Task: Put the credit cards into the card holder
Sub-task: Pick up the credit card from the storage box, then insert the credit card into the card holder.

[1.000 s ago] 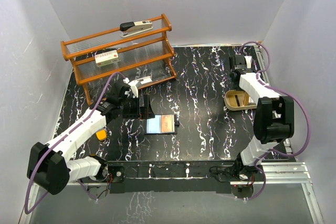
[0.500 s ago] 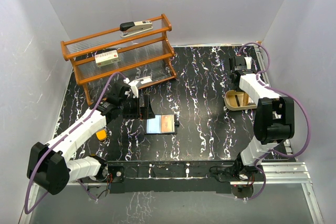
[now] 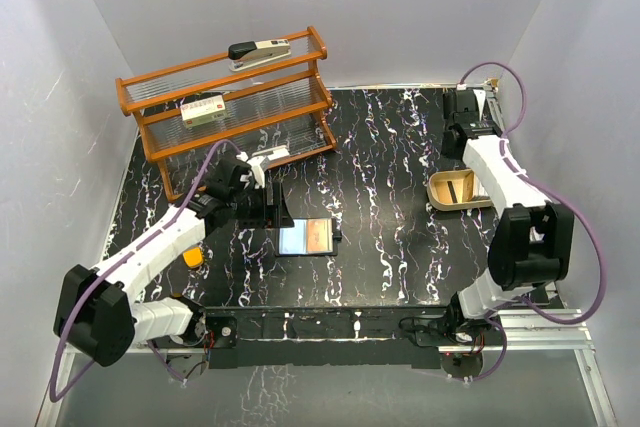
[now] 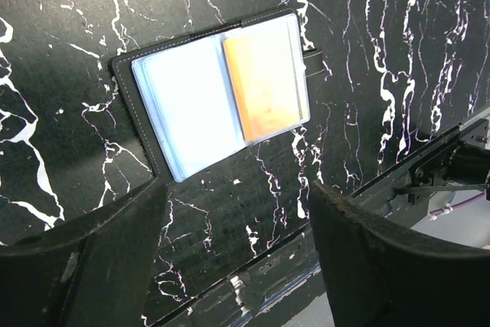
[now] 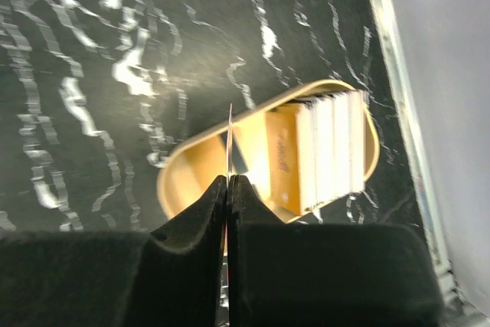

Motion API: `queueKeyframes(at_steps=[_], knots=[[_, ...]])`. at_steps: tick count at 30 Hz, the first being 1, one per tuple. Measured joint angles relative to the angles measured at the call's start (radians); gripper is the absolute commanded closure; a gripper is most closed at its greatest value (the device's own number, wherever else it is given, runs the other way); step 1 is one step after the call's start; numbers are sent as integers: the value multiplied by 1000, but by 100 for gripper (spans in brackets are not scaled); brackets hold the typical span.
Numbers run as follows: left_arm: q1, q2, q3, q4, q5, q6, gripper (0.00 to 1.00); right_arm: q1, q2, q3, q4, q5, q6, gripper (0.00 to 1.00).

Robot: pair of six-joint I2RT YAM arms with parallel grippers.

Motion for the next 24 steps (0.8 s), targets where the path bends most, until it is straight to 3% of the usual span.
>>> queueKeyframes(at_steps=[7, 10, 14, 20, 24], knots=[[0, 29, -47, 24, 10, -46, 65, 69, -103, 20, 2, -169, 55, 100], [0, 57, -51, 33, 8, -62, 87, 141, -113, 19, 7, -229, 83, 100], [0, 94, -64, 51, -10, -84, 85, 274, -116, -15, 58, -325, 140, 100], [0, 139, -93, 80, -42, -126, 72, 438, -135, -129, 174, -470, 271, 100], [0, 185, -112, 100, -45, -149, 73, 541, -135, -195, 264, -517, 373, 100]])
